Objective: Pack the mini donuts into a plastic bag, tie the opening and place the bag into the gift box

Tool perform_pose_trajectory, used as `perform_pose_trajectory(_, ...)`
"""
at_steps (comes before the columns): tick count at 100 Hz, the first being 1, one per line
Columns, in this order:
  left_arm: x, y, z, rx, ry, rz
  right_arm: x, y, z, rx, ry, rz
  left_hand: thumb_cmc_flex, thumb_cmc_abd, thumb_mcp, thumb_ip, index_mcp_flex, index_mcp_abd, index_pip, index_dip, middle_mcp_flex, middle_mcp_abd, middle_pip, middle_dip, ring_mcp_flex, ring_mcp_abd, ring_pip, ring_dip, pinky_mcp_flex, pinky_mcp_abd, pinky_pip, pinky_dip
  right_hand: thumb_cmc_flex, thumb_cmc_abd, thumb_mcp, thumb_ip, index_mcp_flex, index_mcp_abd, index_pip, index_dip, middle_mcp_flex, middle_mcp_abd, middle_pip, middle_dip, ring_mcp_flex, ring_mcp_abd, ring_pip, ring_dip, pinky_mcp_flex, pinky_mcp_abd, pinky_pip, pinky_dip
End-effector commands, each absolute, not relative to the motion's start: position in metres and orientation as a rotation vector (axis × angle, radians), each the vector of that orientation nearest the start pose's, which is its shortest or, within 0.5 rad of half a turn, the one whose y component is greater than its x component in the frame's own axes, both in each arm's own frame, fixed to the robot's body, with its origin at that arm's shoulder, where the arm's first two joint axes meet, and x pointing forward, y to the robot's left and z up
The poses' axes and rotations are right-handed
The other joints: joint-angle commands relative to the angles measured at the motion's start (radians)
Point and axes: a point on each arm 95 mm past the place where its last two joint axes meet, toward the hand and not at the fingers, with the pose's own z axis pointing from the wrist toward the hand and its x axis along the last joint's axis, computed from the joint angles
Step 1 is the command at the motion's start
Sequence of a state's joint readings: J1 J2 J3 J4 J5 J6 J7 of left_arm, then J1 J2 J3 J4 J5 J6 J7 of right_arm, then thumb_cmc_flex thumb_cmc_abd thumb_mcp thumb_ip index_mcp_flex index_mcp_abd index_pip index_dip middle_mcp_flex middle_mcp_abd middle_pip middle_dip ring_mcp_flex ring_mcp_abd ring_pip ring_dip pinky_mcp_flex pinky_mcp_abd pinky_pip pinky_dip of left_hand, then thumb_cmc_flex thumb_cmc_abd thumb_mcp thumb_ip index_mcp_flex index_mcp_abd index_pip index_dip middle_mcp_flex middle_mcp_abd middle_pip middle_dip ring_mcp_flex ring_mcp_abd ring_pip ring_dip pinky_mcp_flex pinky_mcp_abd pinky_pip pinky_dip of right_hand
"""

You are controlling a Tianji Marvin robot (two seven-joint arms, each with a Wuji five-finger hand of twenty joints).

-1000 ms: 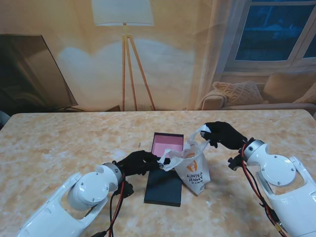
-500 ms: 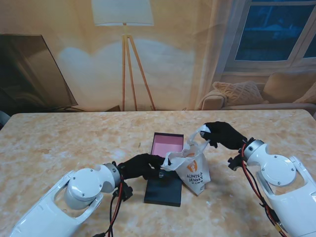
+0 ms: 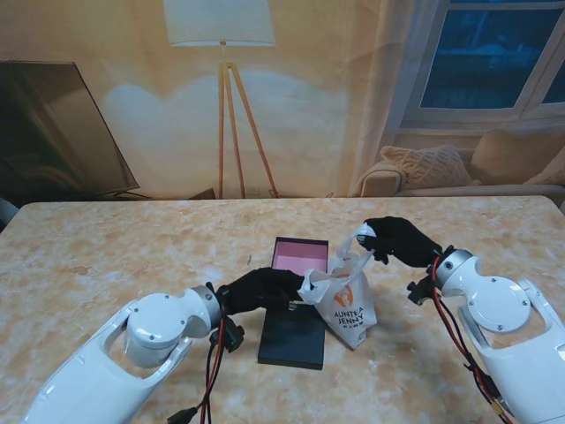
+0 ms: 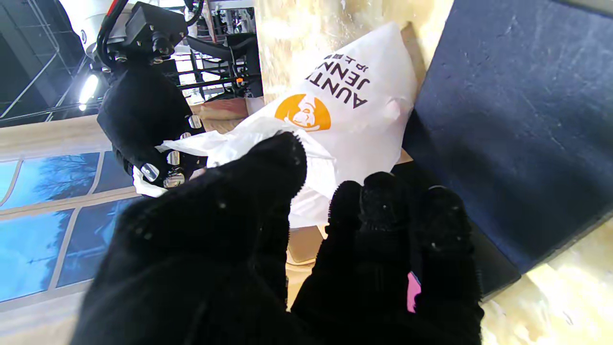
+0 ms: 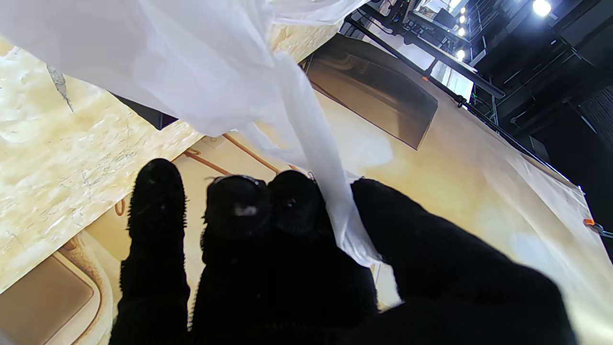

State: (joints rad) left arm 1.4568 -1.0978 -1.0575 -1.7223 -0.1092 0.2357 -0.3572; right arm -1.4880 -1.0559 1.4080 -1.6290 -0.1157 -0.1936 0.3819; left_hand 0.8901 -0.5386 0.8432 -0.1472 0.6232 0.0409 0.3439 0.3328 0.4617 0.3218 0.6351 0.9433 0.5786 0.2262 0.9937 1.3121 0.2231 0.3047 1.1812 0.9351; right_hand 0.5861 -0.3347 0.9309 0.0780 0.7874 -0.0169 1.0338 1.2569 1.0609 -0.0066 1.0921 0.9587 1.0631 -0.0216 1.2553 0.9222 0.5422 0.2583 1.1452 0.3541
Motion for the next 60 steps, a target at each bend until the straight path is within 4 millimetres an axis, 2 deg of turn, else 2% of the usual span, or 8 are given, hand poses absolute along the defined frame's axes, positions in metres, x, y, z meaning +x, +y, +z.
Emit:
perform_pose_trajectory(1,0.384,-0.096,-0.297,-2.471,1.457,-1.998,0.424,-0.038,-0.251,-1.829,-1.376,-2.215,0.065,-0.007,0.004,0.0,-0.032,-0.068,-0.002,0.001,-0.002,-0.033,0.029,0.031,0.013,-0.037,0.035,0.059,-0.001,-0.018,0.002,0.006,0.203,0.081,0.215,0.184,0.092,-0.351,0.188,0.018,0.026,-0.046,0.052,0.0,0.01,-0.042,0.023,0.036,-0.001,-0.005,0.032,0.023)
perform_pose_trajectory(5,0.384,-0.096,-0.296,-2.491,1.448,-2.011,0.424,-0.038,-0.25,-1.823,-1.377,-2.219,0.141,-0.012,-0.03,-0.037,-0.032,-0.101,0.021,0.003,0.005,-0.036,0.011,0.169,0.021,-0.031,0.015,0.123,-0.003,-0.019,-0.003,0.006,0.203,0.081,0.215,0.185,0.092,-0.351,0.187,0.018,0.026,-0.046,0.052,0.0,0.01,-0.043,0.024,0.036,-0.002,-0.005,0.033,0.023)
perform_pose_trajectory(9,0.385,-0.097,-0.296,-2.497,1.435,-2.026,0.423,-0.038,-0.248,-1.817,-1.376,-2.222,0.219,-0.01,-0.064,-0.05,-0.028,-0.126,0.05,0.004,0.027,-0.039,-0.026,0.254,0.031,-0.026,0.0,0.155,-0.005,-0.019,-0.007,0.006,0.203,0.081,0.215,0.185,0.091,-0.352,0.187,0.018,0.024,-0.047,0.053,0.0,0.01,-0.044,0.024,0.037,-0.002,-0.006,0.033,0.023)
perform_pose_trajectory(18,0.387,-0.099,-0.294,-2.492,1.413,-2.062,0.422,-0.037,-0.245,-1.806,-1.367,-2.226,0.312,0.018,-0.111,-0.043,-0.021,-0.165,0.11,0.003,0.047,-0.045,-0.069,0.313,0.034,-0.021,-0.018,0.195,-0.017,-0.023,-0.02,0.004,0.202,0.081,0.214,0.184,0.09,-0.352,0.186,0.017,0.023,-0.045,0.053,0.001,0.009,-0.044,0.025,0.037,-0.001,-0.007,0.034,0.024)
perform_pose_trajectory(36,0.386,-0.105,-0.291,-2.505,1.37,-2.123,0.42,-0.035,-0.238,-1.768,-1.376,-2.232,0.359,0.063,-0.154,-0.035,-0.015,-0.193,0.162,0.004,0.039,-0.054,-0.102,0.323,0.008,-0.009,-0.047,0.227,-0.05,-0.03,-0.053,0.006,0.203,0.083,0.212,0.184,0.088,-0.355,0.185,0.017,0.023,-0.048,0.052,0.001,0.009,-0.044,0.025,0.037,-0.003,-0.005,0.033,0.025)
perform_pose_trajectory(46,0.385,-0.109,-0.288,-2.494,1.345,-2.155,0.419,-0.034,-0.235,-1.747,-1.385,-2.233,0.397,0.099,-0.191,-0.025,0.0,-0.202,0.187,0.011,0.017,-0.056,-0.126,0.283,-0.013,0.006,-0.102,0.247,-0.077,-0.034,-0.08,0.005,0.203,0.084,0.209,0.183,0.089,-0.357,0.185,0.017,0.023,-0.05,0.052,0.0,0.008,-0.044,0.025,0.037,-0.003,-0.005,0.033,0.026)
perform_pose_trajectory(60,0.384,-0.114,-0.284,-2.47,1.28,-2.201,0.417,-0.034,-0.234,-1.727,-1.395,-2.233,0.401,0.133,-0.16,-0.019,0.018,-0.216,0.221,0.026,-0.013,-0.065,-0.157,0.186,-0.039,0.017,-0.196,0.221,-0.094,-0.043,-0.109,-0.005,0.2,0.085,0.209,0.187,0.091,-0.361,0.185,0.018,0.027,-0.051,0.054,0.003,0.009,-0.047,0.027,0.038,-0.001,-0.005,0.033,0.027)
